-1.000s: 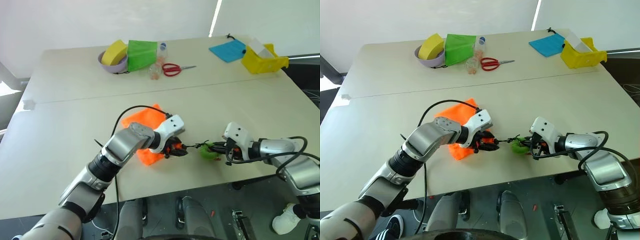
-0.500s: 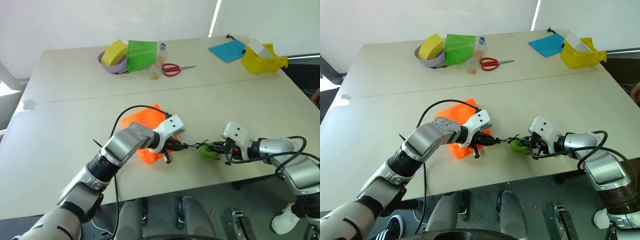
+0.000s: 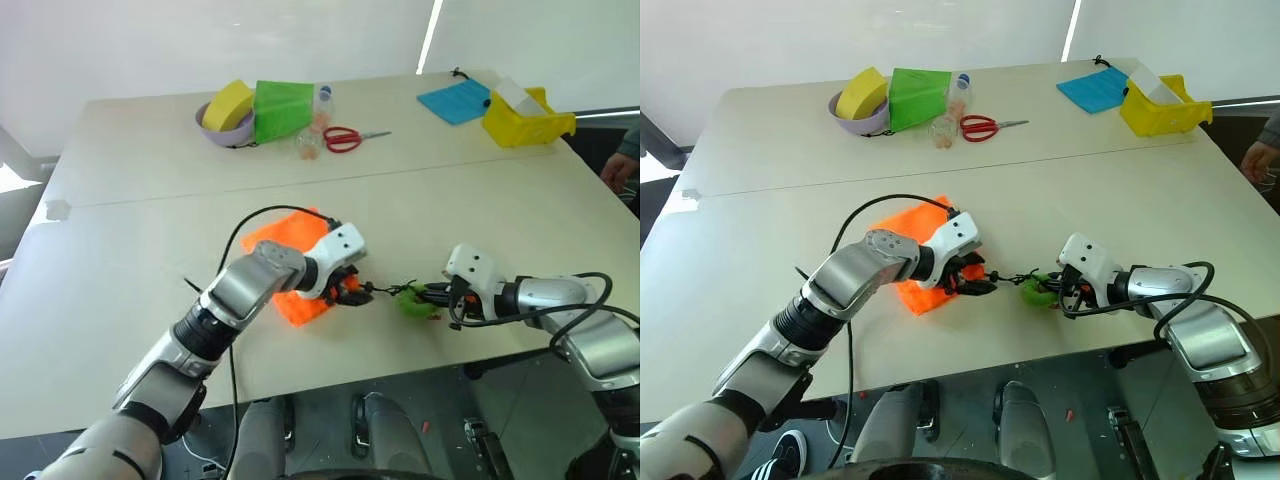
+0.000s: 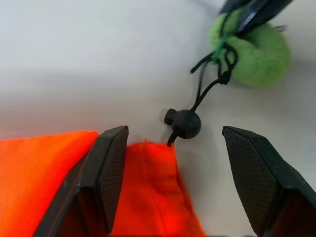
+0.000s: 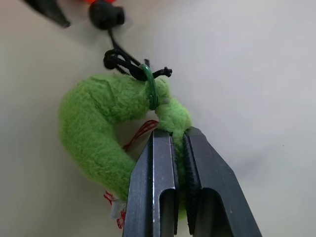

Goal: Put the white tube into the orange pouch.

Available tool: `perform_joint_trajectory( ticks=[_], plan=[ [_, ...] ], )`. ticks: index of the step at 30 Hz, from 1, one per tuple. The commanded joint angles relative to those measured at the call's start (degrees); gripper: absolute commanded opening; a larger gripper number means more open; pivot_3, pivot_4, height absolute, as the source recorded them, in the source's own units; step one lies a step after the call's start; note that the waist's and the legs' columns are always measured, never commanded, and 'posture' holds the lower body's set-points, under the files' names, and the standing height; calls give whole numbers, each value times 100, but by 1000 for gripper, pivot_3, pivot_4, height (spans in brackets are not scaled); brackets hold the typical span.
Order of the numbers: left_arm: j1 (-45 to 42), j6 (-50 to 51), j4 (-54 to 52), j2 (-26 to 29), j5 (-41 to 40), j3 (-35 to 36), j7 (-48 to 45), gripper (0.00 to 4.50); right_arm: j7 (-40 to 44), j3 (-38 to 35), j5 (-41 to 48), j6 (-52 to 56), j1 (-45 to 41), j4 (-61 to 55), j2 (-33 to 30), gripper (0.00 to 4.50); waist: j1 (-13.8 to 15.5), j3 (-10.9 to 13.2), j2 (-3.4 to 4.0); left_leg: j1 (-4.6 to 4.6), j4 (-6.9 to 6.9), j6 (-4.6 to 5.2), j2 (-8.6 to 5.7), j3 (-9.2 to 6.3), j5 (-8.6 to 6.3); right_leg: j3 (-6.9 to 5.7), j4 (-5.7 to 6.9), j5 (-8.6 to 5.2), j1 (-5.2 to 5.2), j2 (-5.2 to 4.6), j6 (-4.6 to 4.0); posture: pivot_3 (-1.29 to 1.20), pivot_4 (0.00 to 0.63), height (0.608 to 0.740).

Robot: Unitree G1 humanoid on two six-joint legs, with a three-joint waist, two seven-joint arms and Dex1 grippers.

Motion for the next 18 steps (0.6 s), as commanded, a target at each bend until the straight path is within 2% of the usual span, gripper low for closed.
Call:
perform_joint_trajectory(
  ticks=[1, 9, 18],
  plan=[
    [-109, -239, -9, 41, 98, -35, -127, 3230, -83, 31, -59, 26, -33, -84, 76, 0, -1, 0, 0, 0, 0, 0, 0, 0, 0, 0, 0, 0, 0, 0, 0, 0, 150, 740],
    [-274, -809, 422, 102, 157, 45, -437, 3230, -82, 17, -76, 10, -75, -36, 97, 0, 1, 0, 0, 0, 0, -1, 3, 2, 0, 0, -1, 0, -1, -1, 0, 0, 150, 740],
    [-309, -756, 607, -174, 109, 258, -348, 3230, -102, 34, -103, 13, -61, -63, 123, 0, -5, 0, 0, 1, 0, 0, 3, 2, 0, 0, -2, 1, -1, 0, 0, 0, 150, 740]
  ],
)
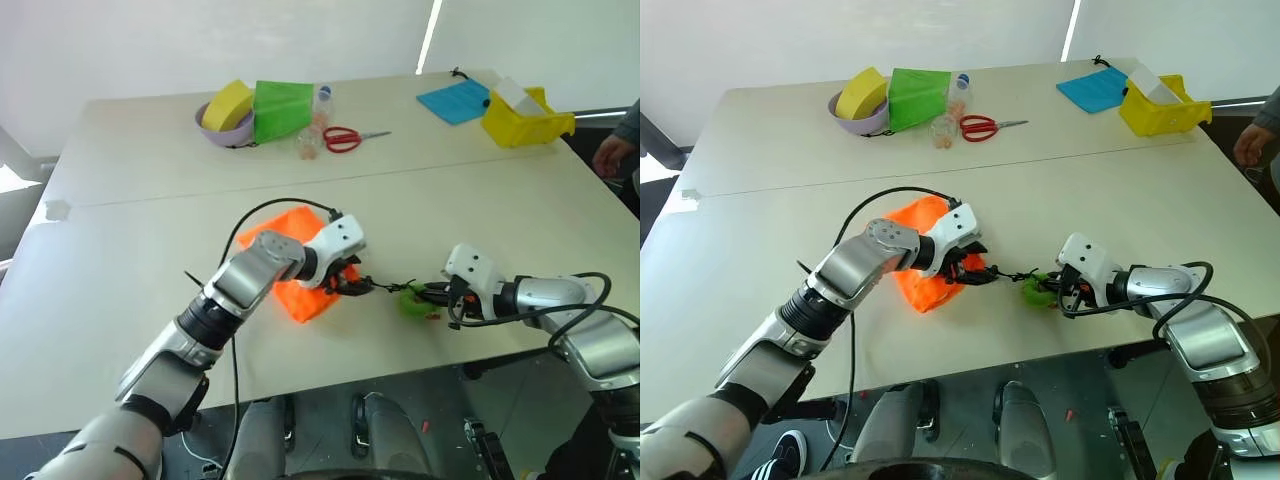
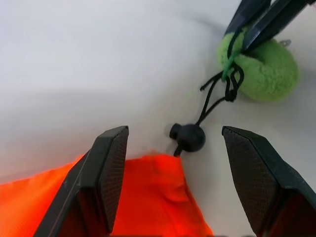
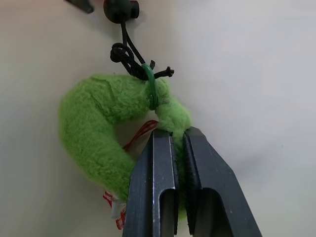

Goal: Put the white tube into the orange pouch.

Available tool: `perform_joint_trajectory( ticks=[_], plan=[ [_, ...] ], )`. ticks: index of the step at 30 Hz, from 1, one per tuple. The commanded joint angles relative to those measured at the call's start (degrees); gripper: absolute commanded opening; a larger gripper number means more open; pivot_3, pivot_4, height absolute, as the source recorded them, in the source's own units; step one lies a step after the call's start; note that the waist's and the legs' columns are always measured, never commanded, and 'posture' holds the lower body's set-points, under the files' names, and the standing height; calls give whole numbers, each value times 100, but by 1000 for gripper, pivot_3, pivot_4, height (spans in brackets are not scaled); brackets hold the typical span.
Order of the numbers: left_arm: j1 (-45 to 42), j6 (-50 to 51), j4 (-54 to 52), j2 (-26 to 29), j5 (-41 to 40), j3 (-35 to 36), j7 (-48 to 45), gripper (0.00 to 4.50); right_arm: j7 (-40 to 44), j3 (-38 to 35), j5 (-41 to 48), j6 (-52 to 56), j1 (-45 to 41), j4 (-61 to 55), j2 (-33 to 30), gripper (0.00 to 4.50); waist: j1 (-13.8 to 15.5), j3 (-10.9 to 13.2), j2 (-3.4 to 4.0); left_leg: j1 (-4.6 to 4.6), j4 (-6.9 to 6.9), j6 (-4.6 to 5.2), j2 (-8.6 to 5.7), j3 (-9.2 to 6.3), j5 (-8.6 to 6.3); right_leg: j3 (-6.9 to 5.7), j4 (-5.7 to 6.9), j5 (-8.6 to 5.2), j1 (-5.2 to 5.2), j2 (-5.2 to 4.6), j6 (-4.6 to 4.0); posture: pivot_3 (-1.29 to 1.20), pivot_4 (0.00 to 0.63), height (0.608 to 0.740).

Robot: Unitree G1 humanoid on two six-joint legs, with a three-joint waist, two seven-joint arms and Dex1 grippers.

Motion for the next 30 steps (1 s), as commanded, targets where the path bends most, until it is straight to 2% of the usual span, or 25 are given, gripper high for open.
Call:
perform_joint_trajectory(
  ticks=[1, 6, 19, 30],
  plan=[
    [-137, -251, -11, 5, 174, 45, 1, 3230, -89, 32, -58, 21, -50, -62, 82, 0, 0, 0, 0, 0, 0, 0, 0, 0, 0, 0, 0, 0, 0, 0, 0, 0, 150, 740],
    [-107, -561, 17, 86, 419, -142, -132, 3230, -105, 34, -59, 27, -49, -68, 100, 0, -1, 0, 0, 1, 0, 0, 0, 1, 0, 0, 0, 0, 0, 0, -1, 0, 150, 740],
    [-140, -976, 479, -140, 766, -322, -364, 3230, -104, 30, -84, 22, -42, -87, 121, 0, -2, 0, 0, 4, 0, -1, 12, 4, -1, 0, 0, 1, 0, 2, -2, 0, 150, 740],
    [-77, -840, 497, -227, 852, -216, -378, 3230, -116, 16, -88, 11, -9, -106, 129, 0, -1, 0, 0, 6, 0, -2, 21, 6, -1, -1, -2, -8, 0, 1, 13, 0, 150, 740]
  ],
)
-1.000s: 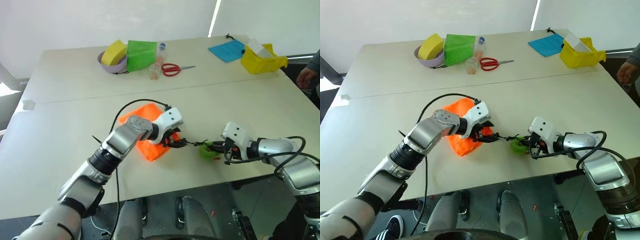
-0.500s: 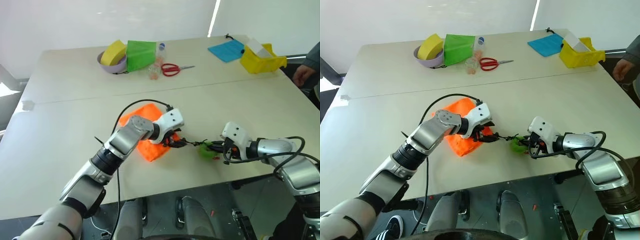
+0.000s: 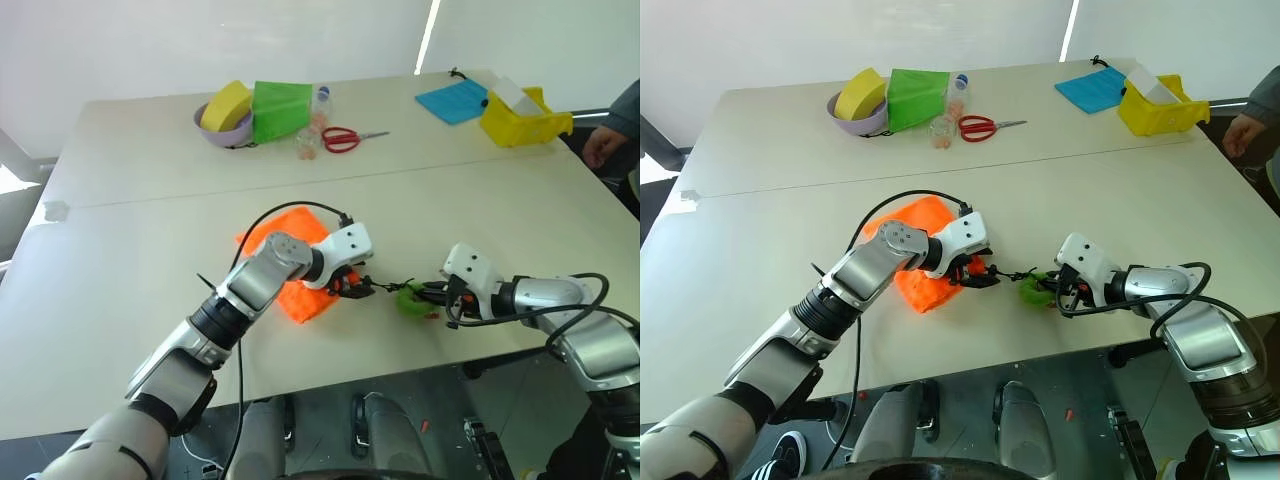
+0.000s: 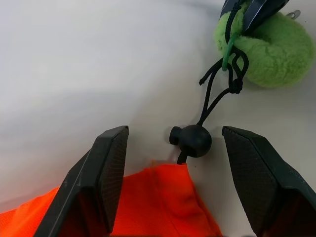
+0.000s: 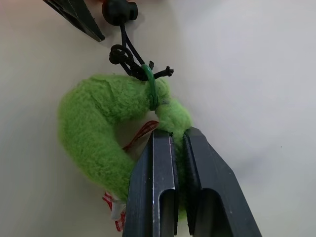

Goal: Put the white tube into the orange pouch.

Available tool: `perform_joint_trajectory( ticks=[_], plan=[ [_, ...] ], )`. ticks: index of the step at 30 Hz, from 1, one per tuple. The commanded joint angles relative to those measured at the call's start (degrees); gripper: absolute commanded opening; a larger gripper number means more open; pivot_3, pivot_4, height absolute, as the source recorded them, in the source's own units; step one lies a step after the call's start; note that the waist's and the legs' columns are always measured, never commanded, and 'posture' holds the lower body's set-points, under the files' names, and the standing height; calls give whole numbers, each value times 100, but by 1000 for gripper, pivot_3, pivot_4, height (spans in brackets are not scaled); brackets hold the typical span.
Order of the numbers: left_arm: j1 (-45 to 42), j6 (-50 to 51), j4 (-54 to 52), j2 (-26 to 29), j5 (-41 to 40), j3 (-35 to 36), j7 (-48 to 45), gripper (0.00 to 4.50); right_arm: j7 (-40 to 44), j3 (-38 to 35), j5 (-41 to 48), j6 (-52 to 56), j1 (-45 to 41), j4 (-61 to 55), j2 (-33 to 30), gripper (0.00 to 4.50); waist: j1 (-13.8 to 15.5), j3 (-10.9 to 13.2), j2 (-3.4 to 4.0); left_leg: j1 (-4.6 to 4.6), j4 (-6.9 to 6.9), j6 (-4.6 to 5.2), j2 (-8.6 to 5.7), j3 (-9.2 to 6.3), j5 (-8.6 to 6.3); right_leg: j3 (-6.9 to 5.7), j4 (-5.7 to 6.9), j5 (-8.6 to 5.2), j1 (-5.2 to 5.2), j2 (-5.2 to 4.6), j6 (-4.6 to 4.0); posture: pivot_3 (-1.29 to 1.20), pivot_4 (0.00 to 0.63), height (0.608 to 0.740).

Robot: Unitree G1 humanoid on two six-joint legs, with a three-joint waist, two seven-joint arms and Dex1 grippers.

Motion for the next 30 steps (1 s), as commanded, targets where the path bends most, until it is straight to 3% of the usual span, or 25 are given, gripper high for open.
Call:
perform_joint_trajectory(
  ticks=[1, 9, 12, 13, 29, 30],
  plan=[
    [-34, 0, -60, -21, 78, 62, 29, 3230, -73, 15, -42, 3, -9, -94, 63, 0, 0, 0, 0, 0, 0, 0, 0, 0, 0, 0, 0, 0, 0, 0, 0, 0, 150, 740],
    [-10, 91, -131, -25, 36, 106, -92, 3230, -62, 22, -65, -22, -48, -46, 48, 0, -1, 0, 0, 0, 0, 0, 2, 3, 0, 0, 0, 0, 0, 0, 0, 0, 150, 740],
    [10, 105, -159, -41, 47, 126, -45, 2473, -62, 34, -63, -13, -59, -48, 57, 0, 0, 0, 0, 0, 0, 0, 2, 3, 0, 0, 0, 0, 0, 0, 0, 0, 150, 740],
    [6, 70, -150, -37, 71, 127, -23, 1955, -63, 40, -64, -11, -65, -47, 63, 0, 0, 0, 0, 0, 0, 0, 2, 3, 0, 0, 0, -1, 0, 0, 1, 0, 150, 740],
    [29, 81, -204, -61, 25, 128, -56, 1955, -63, 21, -67, 28, -40, -101, 62, 0, -2, 0, 0, 0, 0, -1, 6, 6, -1, 0, -2, 0, -3, 0, 1, 0, 150, 740],
    [27, 89, -204, -68, 15, 132, -61, 1683, -62, 18, -64, 29, -36, -102, 62, 0, -2, 0, 0, 0, 0, -1, 6, 6, -1, 0, -2, -1, -3, 0, 1, 0, 150, 740]
  ],
)
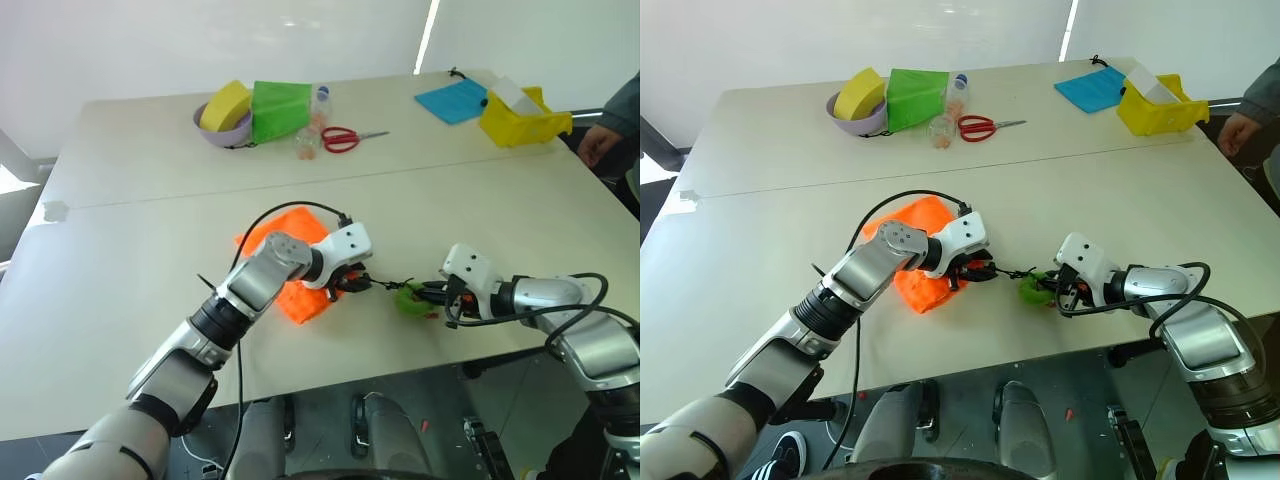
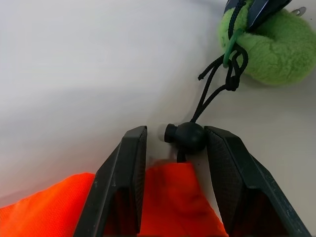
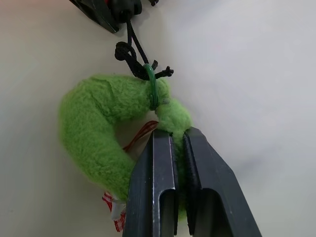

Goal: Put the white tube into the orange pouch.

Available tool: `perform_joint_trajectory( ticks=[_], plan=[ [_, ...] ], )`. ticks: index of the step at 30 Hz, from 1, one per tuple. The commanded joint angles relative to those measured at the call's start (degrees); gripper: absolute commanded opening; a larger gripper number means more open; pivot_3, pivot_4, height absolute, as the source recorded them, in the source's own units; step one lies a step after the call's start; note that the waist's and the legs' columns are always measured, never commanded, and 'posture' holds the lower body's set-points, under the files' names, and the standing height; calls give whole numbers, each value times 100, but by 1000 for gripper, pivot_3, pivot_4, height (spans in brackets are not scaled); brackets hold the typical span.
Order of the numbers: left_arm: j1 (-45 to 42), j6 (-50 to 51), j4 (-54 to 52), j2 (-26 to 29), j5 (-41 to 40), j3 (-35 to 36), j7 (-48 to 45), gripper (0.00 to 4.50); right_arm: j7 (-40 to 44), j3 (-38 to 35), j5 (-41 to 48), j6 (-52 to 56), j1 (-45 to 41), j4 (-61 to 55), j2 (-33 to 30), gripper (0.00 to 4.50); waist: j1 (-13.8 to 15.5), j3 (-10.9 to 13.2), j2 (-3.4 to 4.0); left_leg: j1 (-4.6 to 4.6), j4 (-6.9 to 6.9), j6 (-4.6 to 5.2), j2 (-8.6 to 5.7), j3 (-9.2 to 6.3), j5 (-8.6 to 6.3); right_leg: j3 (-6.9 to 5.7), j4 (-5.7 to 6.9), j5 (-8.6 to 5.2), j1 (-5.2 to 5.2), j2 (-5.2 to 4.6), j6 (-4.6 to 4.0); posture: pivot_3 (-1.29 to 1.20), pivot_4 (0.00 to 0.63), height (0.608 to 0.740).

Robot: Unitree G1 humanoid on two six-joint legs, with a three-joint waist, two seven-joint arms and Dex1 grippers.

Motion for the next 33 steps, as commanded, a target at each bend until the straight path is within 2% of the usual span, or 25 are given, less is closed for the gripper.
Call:
perform_joint_trajectory(
  ticks=[1, 2, 3, 4, 13, 16, 20, 27, 33],
  plan=[
    [14, 24, -198, -41, -56, 97, -45, 1410, -62, 20, -41, 35, -25, -102, 36, 0, 0, 0, 0, 0, 0, 0, 0, 0, 0, 0, 0, 0, 0, 0, 0, 0, 150, 740],
    [13, -2, -212, -32, -45, 76, -57, 1137, -63, 23, -46, 35, -29, -97, 35, 0, 1, 0, 0, 0, 0, 0, 0, 0, 0, 0, 0, 0, 0, 0, 0, 0, 150, 740],
    [12, -10, -221, -29, -43, 72, -57, 599, -59, 25, -42, 38, -33, -96, 36, 0, 1, 0, 0, 0, 0, 0, 0, 0, 0, 0, 0, 0, 0, 0, 0, 0, 150, 740],
    [3, -27, -211, -41, -38, 89, -33, 386, -54, 27, -38, 41, -40, -93, 39, 0, 1, 0, 0, 0, 0, 0, 0, 0, 0, 0, -1, 0, 0, 0, 0, 0, 150, 740],
    [20, -3, -246, -42, -94, 149, -70, 386, -98, -81, -96, -49, -120, 86, 22, 0, 4, 0, 0, -1, 0, -4, 1, 2, -2, 0, -2, 0, -1, -1, 0, 0, 150, 740],
    [81, 28, -420, 57, -159, 183, -174, 386, -363, -230, -226, -221, -319, 452, 111, 0, 2, 0, 0, -1, 0, -3, 1, 3, -2, 0, -2, 0, -2, -1, 0, 0, 150, 740],
    [221, 46, -767, 420, -112, 60, -430, 386, -927, -316, -615, -500, -791, 1243, 201, 0, 4, 2, 3, -6, -1, -3, 3, 14, -2, 0, -2, 14, -14, -5, -23, 0, 150, 740],
    [356, 44, -972, 826, -11, 34, -543, 386, -1223, -297, -916, -737, -1048, 1719, 223, 0, 13, 2, 3, -33, -8, 8, 0, 15, -2, -1, -2, 16, -32, -4, -23, 0, 150, 740],
    [393, 198, -1569, 1625, -284, 99, -1242, 386, -1574, -347, -1162, -750, -1262, 2128, 183, 0, 6, 2, 3, -32, -7, 9, -3, 15, -1, -2, 0, 17, -34, -1, -21, 0, 150, 740]
  ],
)
